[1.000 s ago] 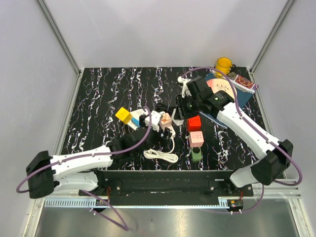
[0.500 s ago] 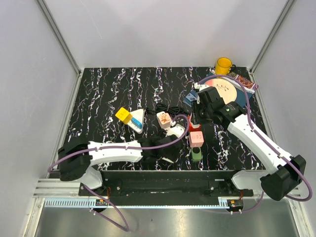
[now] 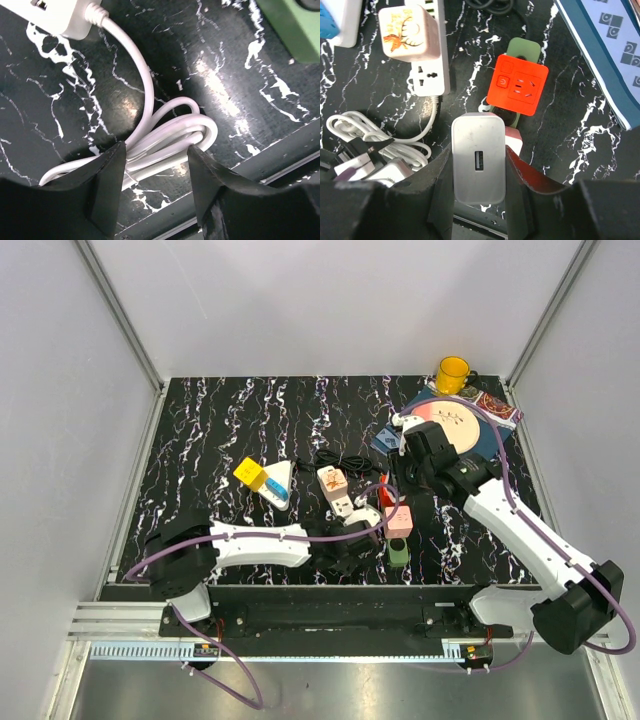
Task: Insert the plug
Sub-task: Adjust the socket at the center of the board.
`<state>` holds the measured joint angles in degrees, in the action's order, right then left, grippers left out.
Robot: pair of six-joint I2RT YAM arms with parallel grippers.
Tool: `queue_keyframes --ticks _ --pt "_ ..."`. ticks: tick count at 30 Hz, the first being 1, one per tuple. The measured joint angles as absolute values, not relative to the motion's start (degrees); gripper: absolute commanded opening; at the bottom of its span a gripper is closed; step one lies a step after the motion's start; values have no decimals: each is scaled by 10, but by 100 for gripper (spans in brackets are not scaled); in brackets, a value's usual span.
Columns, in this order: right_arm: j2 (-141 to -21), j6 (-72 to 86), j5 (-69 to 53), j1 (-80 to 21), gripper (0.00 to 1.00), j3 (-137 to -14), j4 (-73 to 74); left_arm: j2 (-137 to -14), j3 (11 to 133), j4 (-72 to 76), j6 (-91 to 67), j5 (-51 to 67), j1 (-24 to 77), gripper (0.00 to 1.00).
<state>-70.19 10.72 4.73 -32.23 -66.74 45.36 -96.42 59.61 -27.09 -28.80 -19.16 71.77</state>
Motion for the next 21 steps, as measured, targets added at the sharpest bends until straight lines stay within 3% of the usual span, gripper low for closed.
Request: queue_keyframes --ticks 13,16,21 --pt "-714 26 -78 -324 4 -663 395 -853 484 -365 -348 -274 623 50" --pt "-727 -20 -117 -331 3 -657 371 -811 453 -391 -355 -284 593 57" --pt "-763 -75 -174 -343 0 -653 336 -751 432 -425 -361 -297 584 87"
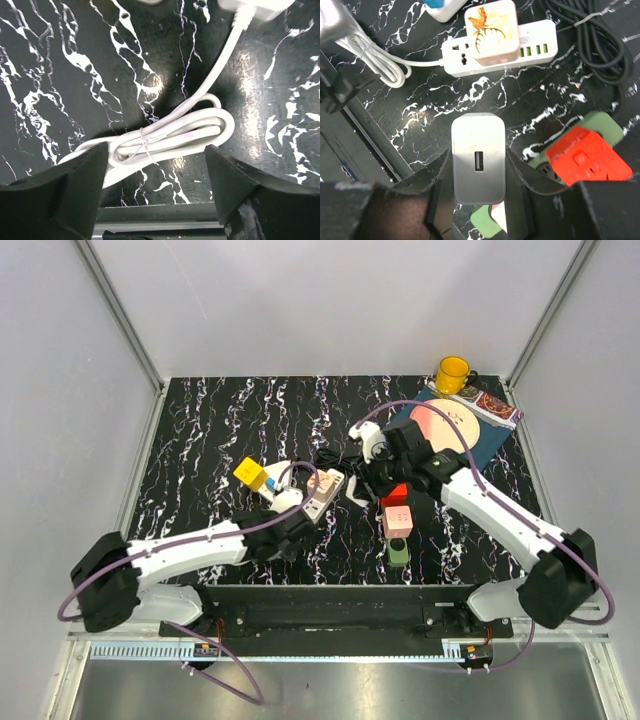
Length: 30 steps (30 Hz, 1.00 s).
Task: Insert the plug
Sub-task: Adjust the socket at the center of the board, then insert the plug into the socket.
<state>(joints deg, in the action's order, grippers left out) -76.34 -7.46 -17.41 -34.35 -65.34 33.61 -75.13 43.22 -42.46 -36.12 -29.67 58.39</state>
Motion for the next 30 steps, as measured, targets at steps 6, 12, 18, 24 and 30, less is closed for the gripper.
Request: queue_keyframes --ticks 6,12,18,24,30 --pt "-849 -114 -187 -390 0 -691 306 -620 430 -423 -368 -323 581 94" --pt "-917 -140 -159 -458 0 -731 271 -440 430 -401 -338 -345 512 97" --pt "-973 -158 -124 -488 0 -745 236 -365 444 -358 -251 -348 400 99" --pt "-1006 -169 -80 -499 0 -744 206 -364 437 -286 -170 -350 327 99" --pt "-1012 -170 -56 -500 0 -740 173 -354 385 -237 -147 -345 273 99"
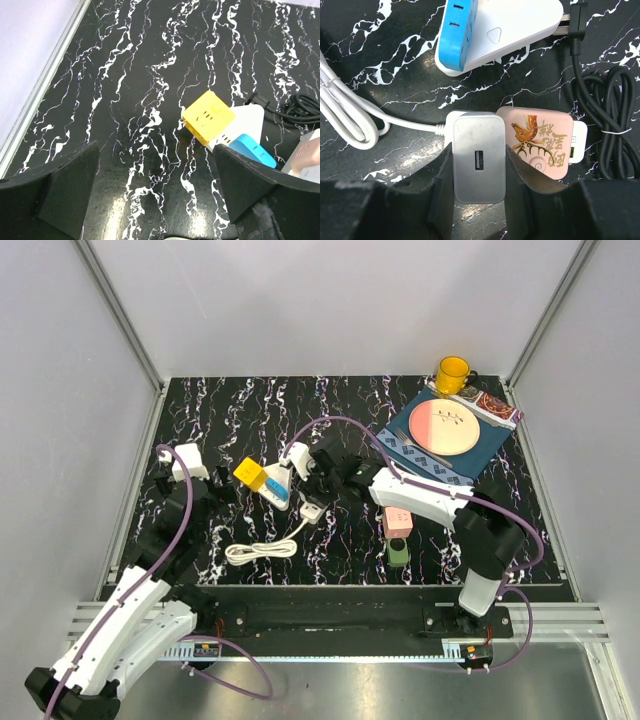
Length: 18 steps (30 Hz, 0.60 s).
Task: Insert the plug
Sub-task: Insert the plug into the socket.
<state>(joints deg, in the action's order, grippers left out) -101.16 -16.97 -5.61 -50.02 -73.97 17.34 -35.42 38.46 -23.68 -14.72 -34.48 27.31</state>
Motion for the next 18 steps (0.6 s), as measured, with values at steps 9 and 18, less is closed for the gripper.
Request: queue_keyframes --ticks 9,18 --pt "-1030 -167 -57 -502 0 -736 157 -335 370 -212 -134 -354 266 99" --pt "-1038 -162 -54 -505 0 -726 152 -328 369 -198 -132 -356 266 99"
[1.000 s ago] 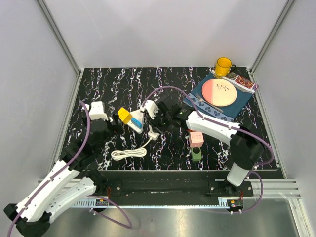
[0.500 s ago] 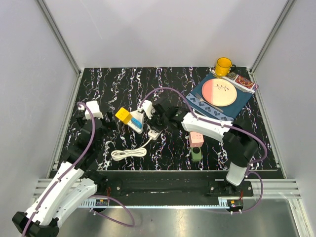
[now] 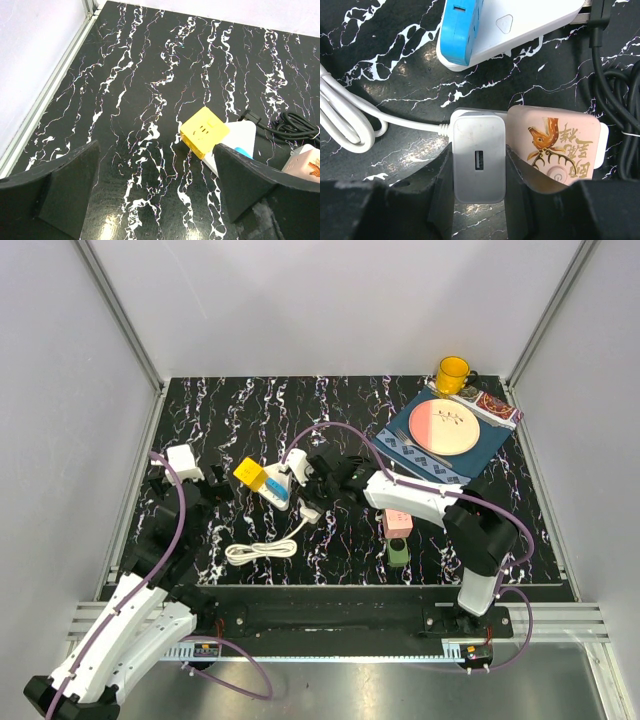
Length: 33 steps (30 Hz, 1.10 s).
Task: Insert the plug
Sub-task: Insert the plug into the socket.
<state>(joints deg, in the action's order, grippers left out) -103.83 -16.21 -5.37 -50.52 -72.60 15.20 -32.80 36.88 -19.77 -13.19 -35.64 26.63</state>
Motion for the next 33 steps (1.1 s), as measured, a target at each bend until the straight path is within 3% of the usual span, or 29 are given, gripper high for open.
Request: queue_keyframes --ticks 33 --pt "-1038 -122 -11 -515 0 -683 97 -328 361 -196 -123 -352 266 99"
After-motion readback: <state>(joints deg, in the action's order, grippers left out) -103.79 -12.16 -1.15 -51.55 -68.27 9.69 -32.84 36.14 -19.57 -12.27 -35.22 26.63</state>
